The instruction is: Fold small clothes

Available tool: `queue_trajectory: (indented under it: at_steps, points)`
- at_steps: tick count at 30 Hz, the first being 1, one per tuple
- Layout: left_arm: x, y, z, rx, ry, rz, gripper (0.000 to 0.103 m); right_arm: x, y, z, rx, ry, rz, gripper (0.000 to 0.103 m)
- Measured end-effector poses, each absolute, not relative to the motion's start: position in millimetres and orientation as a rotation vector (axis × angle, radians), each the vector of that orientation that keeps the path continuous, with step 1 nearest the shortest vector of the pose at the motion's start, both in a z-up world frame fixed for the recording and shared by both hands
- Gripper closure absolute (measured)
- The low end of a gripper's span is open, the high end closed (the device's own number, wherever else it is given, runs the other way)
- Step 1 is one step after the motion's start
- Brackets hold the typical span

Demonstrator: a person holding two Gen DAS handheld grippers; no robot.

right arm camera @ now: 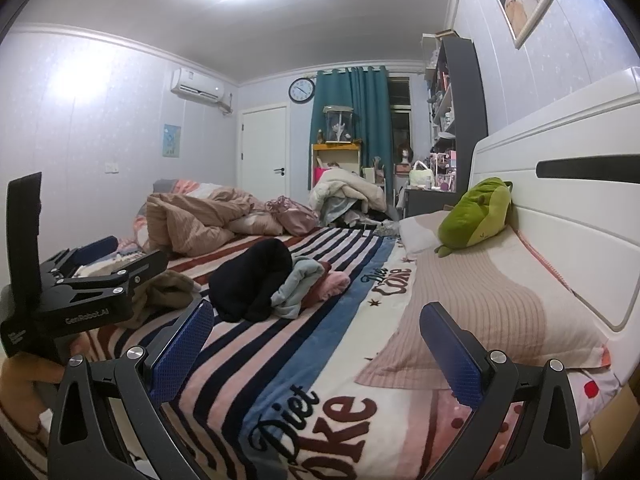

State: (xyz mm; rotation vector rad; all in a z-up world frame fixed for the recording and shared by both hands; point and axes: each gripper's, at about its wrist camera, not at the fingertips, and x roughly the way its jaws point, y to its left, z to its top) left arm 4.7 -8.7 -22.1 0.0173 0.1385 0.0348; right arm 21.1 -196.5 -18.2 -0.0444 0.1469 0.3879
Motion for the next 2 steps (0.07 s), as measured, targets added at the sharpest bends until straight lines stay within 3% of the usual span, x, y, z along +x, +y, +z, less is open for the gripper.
queue_trajectory:
  at_steps: [2]
  points:
    - [5.1, -8.5, -21.8, 0.018, 0.142, 0.033, 0.001, 21.4, -195.8, -17.8, -0.044, 0.148, 0.392, 0.000]
